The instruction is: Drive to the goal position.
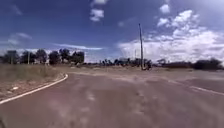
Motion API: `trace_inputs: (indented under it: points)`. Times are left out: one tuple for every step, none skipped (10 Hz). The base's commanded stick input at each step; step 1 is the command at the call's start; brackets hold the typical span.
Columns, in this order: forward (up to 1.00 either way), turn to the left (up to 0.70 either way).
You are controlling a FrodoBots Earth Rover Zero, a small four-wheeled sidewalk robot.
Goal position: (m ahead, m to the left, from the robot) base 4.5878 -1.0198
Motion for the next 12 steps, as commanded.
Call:
trace_inputs:
  points:
    - [0.83, 0.00]
    - [0.83, 0.00]
    - [0.83, 0.00]
    - [0.83, 0.00]
    - [0.83, 0.00]
    - [0.83, 0.00]
    - [0.83, 0.00]
    - [0.83, -0.32]
    - [0.83, -0.33]
    - [0.83, -0.33]
    - [0.83, -0.29]
    - [0.82, -0.23]
